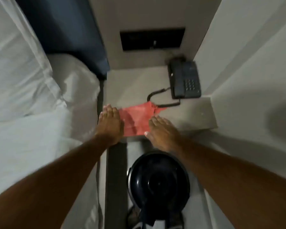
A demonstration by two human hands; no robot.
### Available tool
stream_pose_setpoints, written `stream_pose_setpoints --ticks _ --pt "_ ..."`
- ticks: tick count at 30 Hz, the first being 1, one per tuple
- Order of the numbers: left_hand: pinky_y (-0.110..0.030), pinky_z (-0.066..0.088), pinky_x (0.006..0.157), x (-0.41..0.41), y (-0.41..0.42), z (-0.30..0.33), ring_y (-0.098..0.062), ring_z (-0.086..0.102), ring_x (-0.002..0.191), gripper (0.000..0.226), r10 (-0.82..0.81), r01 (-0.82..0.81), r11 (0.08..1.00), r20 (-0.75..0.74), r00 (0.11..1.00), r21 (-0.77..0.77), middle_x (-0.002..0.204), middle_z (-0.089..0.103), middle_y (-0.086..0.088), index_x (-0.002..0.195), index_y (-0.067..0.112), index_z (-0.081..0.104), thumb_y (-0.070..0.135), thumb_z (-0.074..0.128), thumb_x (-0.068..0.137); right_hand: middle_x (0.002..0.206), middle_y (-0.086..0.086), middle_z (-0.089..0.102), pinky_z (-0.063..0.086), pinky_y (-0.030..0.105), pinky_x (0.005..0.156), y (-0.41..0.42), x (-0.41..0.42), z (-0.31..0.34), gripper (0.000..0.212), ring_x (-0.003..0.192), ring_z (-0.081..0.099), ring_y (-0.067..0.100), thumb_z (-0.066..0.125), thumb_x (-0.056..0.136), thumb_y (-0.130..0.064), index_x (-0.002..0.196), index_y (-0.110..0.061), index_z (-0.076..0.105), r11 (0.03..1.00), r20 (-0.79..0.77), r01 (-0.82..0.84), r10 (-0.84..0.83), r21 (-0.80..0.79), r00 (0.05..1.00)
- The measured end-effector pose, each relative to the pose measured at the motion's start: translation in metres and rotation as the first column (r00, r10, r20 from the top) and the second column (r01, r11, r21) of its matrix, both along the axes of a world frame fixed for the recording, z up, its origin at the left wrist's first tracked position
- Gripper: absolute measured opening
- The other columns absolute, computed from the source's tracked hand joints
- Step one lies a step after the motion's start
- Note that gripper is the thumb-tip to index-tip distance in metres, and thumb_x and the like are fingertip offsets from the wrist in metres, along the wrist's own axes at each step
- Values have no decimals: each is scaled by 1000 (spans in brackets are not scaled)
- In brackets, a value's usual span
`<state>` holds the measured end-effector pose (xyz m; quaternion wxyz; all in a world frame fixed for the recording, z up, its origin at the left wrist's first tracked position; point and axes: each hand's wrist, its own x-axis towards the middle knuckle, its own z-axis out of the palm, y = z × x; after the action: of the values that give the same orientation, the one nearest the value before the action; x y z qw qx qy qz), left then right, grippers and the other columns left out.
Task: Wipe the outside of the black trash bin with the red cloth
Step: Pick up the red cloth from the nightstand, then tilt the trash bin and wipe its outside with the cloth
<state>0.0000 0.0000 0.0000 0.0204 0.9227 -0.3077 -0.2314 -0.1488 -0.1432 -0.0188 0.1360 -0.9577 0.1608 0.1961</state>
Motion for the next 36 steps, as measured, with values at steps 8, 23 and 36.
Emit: stream_pose_setpoints --ticks 8,23,36 --pt "-38 57 88 37 -21 -68 -34 63 112 52 644 -851 482 -574 507 -211 131 59 -19 138 -2 45 24 59 95 163 24 24 19 50 124 14 10 -78 73 151 24 37 31 103 -49 154 2 24 997 -23 72 -71 27 997" --pt "-52 56 93 -89 -14 83 -31 68 96 18 -14 -917 339 -976 219 -210 99 73 -14 110 9 65 6 59 94 153 24 44 26 48 120 103 -68 15 102 144 40 37 38 84 -82 151 -5 35 -751 -748 60 -641 657 172" --pt "-38 57 76 -303 105 -11 -38 71 88 31 36 -575 778 -895 445 -254 96 74 -21 103 -1 67 26 66 90 133 12 68 55 55 95 159 -306 9 46 121 67 31 52 99 -29 141 -13 54 -561 -628 -332 -764 759 -146"
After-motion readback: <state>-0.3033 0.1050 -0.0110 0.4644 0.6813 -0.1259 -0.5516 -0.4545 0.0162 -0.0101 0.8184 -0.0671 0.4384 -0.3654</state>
